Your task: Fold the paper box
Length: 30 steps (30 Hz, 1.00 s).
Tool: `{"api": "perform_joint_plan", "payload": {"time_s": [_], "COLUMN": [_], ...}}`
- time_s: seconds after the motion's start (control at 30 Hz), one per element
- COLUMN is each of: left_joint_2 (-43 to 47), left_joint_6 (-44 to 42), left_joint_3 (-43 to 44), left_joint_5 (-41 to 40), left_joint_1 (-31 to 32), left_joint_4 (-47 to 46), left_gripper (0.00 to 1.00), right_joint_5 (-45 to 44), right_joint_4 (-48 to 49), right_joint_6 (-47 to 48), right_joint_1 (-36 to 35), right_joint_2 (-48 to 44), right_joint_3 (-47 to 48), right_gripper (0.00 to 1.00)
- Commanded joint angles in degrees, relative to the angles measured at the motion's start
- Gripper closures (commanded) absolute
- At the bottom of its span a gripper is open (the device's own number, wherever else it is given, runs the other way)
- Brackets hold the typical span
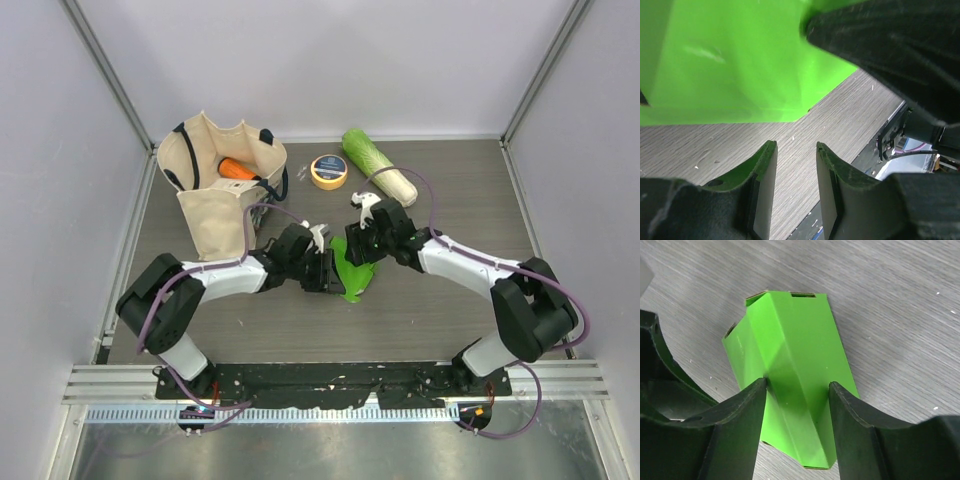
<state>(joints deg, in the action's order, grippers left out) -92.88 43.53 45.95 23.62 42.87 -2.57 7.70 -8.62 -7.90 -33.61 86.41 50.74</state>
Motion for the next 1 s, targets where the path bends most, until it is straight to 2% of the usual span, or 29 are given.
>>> {"api": "perform_joint_plan", "payload": {"time_s": [0.0, 0.2, 0.43, 0.53, 0.6, 0.67, 0.8, 0.87, 0.97], "left_joint_2": [1.65, 9.55, 19.75, 20.20, 19.32, 17.13, 14.31, 12.99, 11.50], "left_joint_6": [-0.28, -2.92, -3.27, -3.10, -2.84, -2.31, -1.34, -1.08, -0.38], "left_joint_3": [0.71, 0.54, -2.18, -2.80, -2.36, -1.66, -0.52, -0.34, 0.01], "left_joint_5": [-0.41, -6.29, -11.13, -10.79, -9.39, -7.36, -7.79, -7.97, -7.19], "left_joint_1": [-0.16, -0.68, -4.98, -6.48, -6.75, -6.84, -6.84, -6.84, -6.84], "left_joint_4": [-2.10, 4.49, 9.24, 9.16, 8.55, 7.14, 6.34, 5.82, 4.60], "left_gripper": [0.60, 0.60, 0.56, 0.54, 0.53, 0.53, 0.51, 0.47, 0.34], "right_joint_5": [4.14, 17.83, 29.98, 33.41, 37.37, 36.95, 33.79, 29.67, 23.95], "right_joint_4": [0.71, 1.24, 2.73, 7.81, 15.28, 18.37, 15.67, 10.33, 5.39], "right_joint_6": [-2.38, -8.35, -16.70, -22.39, -25.40, -26.82, -23.75, -19.90, -15.67], "right_joint_1": [3.36, 10.04, 16.81, 20.24, 21.73, 22.88, 23.67, 23.67, 23.67], "right_joint_2": [0.78, 3.58, 9.21, 11.49, 12.64, 13.69, 13.61, 12.56, 10.19], "right_joint_3": [2.17, 2.96, 2.88, 0.16, -3.36, -5.55, -5.92, -5.04, -4.51], "right_gripper": [0.48, 0.64, 0.67, 0.68, 0.68, 0.66, 0.54, 0.51, 0.46]}}
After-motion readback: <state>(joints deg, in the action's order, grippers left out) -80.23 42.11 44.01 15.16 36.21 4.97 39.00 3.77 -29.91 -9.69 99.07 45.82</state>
